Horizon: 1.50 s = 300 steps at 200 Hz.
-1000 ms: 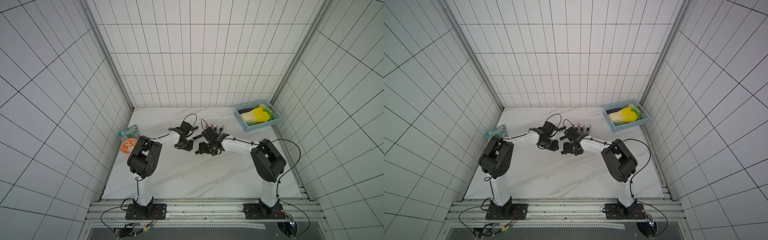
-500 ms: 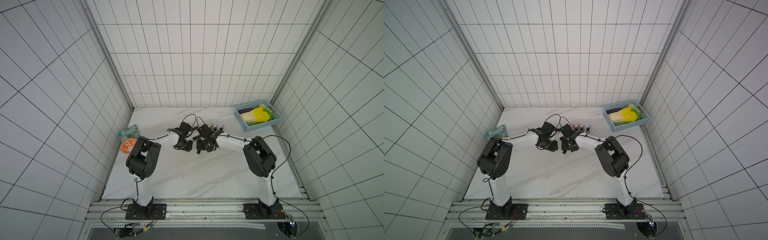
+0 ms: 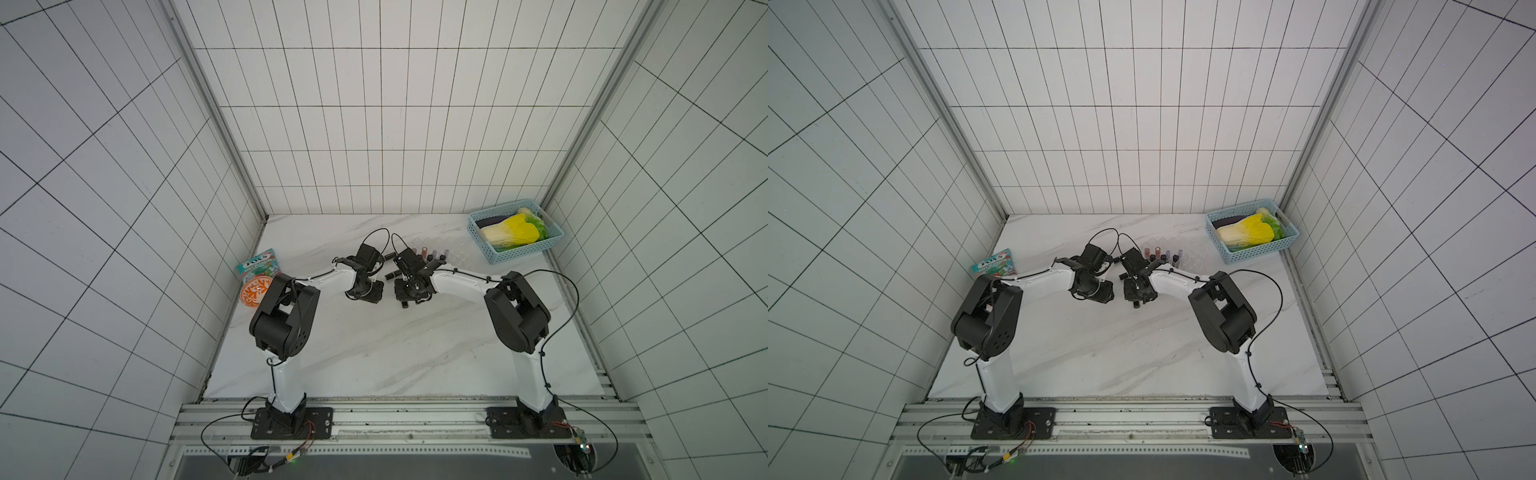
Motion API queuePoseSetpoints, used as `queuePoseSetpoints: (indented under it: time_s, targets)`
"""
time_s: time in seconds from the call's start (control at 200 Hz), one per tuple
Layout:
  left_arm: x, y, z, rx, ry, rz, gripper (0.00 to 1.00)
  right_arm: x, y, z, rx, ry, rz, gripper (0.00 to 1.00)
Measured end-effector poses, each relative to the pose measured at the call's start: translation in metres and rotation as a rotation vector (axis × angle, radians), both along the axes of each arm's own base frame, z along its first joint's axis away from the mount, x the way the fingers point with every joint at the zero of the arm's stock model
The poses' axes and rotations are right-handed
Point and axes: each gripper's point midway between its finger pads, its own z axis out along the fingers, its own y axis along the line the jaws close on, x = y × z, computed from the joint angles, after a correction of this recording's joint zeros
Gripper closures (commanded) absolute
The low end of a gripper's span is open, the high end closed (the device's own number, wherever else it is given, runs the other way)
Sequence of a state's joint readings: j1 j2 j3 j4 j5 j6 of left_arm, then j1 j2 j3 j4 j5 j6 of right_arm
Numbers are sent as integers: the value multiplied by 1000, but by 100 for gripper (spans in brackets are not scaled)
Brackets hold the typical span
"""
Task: Arrange the lipsticks in the organizer
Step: Pick up the lipstick at the center of the board.
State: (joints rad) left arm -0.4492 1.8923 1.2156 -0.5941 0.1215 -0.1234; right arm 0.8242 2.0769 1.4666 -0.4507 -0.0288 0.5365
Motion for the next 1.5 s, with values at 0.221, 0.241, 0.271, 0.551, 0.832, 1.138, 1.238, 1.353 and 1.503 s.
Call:
queuePoseSetpoints:
  time_s: [0.221, 0.241, 0.271, 0.551, 0.832, 1.138, 1.238, 1.353, 1.503]
  targets:
    - [0, 6, 15, -51, -40, 30, 62, -13, -30, 19, -46, -31, 20, 89]
    - [0, 5, 18, -65, -45, 30, 62, -14, -32, 26, -43, -40, 23, 89]
    - [-2, 1, 25, -103, -56, 22, 62, -15, -35, 38, -28, -59, 27, 89]
    - [-47, -64, 191, -727, -349, -213, 46, -35, -70, 197, 302, -303, 30, 87]
    - [-94, -97, 275, -1066, -404, -453, 23, -85, -61, 254, 607, -303, 157, 87]
    - [-124, -126, 267, -1123, -279, -586, 32, -103, -55, 267, 724, -267, 186, 88]
    - [-131, -134, 260, -1124, -239, -614, 37, -107, -54, 283, 766, -302, 204, 88]
    - [-135, -137, 258, -1123, -229, -629, 44, -111, -50, 293, 809, -306, 223, 88]
    - [-135, -137, 258, -1124, -235, -633, 58, -114, -46, 299, 842, -296, 238, 88]
